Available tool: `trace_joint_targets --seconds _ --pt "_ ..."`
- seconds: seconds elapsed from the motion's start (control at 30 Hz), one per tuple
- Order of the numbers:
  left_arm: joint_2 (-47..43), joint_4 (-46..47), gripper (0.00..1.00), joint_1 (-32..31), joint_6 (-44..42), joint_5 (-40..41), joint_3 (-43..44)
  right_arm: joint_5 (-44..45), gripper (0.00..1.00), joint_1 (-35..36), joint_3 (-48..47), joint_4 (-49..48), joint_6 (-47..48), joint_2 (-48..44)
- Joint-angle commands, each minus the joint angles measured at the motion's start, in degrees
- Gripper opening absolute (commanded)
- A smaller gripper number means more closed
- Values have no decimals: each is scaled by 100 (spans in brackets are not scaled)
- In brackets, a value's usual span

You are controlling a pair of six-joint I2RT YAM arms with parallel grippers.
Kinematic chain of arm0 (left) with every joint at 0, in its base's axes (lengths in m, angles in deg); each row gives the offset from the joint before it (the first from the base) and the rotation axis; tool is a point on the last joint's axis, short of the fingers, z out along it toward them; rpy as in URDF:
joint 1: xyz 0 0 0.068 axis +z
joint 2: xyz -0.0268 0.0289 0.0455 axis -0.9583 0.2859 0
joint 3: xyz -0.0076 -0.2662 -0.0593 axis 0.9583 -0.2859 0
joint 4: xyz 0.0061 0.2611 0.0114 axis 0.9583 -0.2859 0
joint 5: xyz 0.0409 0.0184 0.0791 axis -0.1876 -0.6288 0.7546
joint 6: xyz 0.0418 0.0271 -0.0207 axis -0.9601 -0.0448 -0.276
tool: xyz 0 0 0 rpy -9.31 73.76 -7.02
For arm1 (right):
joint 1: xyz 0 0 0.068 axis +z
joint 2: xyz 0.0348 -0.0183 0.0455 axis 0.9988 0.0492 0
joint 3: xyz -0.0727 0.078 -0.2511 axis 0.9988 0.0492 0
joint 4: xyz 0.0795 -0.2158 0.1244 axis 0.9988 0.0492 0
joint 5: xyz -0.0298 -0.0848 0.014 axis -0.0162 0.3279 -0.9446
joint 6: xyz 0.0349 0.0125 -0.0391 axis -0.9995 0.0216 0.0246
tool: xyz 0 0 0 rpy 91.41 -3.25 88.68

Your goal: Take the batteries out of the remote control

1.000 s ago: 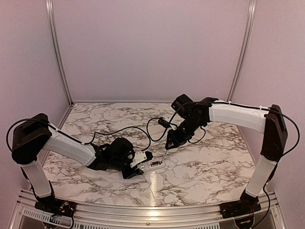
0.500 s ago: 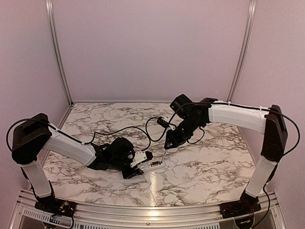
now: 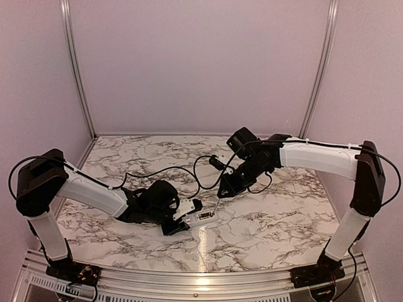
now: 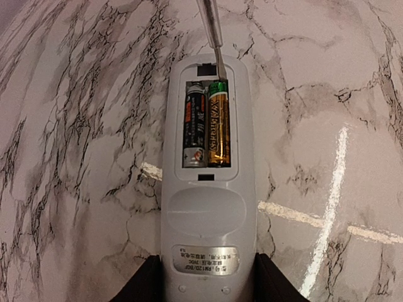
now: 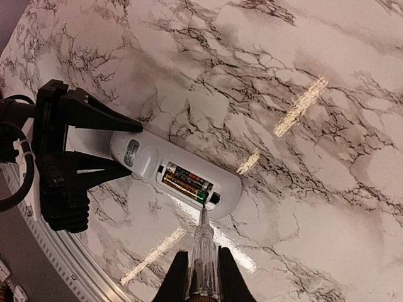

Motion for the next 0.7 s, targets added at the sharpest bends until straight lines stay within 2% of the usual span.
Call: trace_joint_targets --seconds 0.0,0.37,0.67 --pt "198 -56 46 21 49 178 130 -303 0 260 655 -587 -165 -64" --pt "223 -84 46 21 37 187 137 -593 0 15 1704 -1320 -263 -386" --pt "241 -87 46 19 79 204 147 -701 0 -334 2156 -1390 -105 -645"
